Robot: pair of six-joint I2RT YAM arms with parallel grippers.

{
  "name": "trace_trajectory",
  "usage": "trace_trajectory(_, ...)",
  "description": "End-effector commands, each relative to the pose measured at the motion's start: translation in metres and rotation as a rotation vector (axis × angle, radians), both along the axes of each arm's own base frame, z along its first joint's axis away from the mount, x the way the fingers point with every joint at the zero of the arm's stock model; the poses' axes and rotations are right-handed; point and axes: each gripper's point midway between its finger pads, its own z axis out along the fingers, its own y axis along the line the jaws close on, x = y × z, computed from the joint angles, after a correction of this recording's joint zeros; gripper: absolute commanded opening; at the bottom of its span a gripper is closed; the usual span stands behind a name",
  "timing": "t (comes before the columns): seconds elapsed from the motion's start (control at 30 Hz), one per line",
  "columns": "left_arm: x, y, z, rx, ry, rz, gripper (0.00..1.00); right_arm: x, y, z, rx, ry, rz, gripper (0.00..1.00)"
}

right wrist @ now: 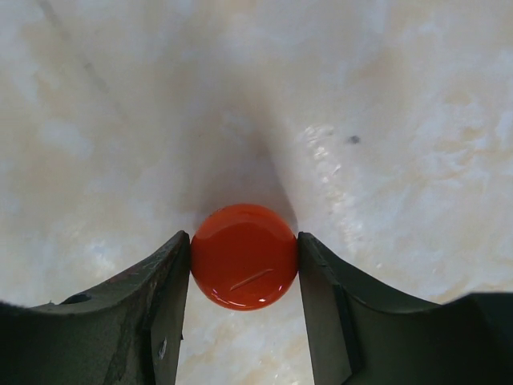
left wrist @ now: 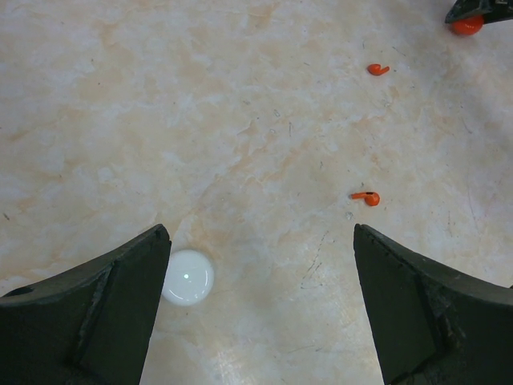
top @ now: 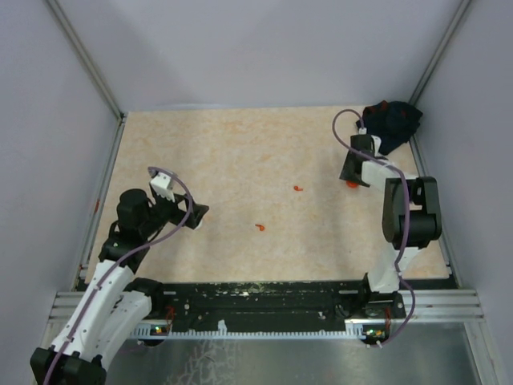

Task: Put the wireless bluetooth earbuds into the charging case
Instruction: Pick up the charging case at the center of the board.

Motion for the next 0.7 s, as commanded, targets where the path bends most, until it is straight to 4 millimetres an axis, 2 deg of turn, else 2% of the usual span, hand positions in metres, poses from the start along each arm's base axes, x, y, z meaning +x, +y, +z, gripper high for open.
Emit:
trace_trajectory(0.0, 0.002, -0.01, 0.017, -0.038, -0.024, -0.04, 0.98, 0.005, 0.045, 0.046, 0.051, -0.132, 0.188, 0.47)
trace_trajectory(0.03, 0.003, -0.012, 0.019, -0.043, -0.022, -0.047, 0.98, 0.004, 0.054, 0.049, 0.063, -0.14, 0.227, 0.47)
trace_trajectory(0.07, 0.003, -0.014, 0.02, -0.049, -0.019, -0.056, 0.98, 0.002, 0.062, 0.061, 0.076, -0.17, 0.266, 0.47)
trace_trajectory(0.37, 0.01, -0.038, 0.036, -0.136, 0.042, -0.156, 0.97, -0.027, 0.145, 0.123, 0.132, -0.324, 0.631, 0.47)
trace_trajectory(0.53, 0.013, -0.055, 0.05, -0.182, 0.077, -0.241, 0.96, -0.057, 0.197, 0.158, 0.078, -0.401, 0.884, 0.47)
trace_trajectory(0.67, 0.007, -0.073, 0.055, -0.243, 0.139, -0.361, 0.92, -0.082, 0.231, 0.181, 0.054, -0.477, 1.071, 0.47)
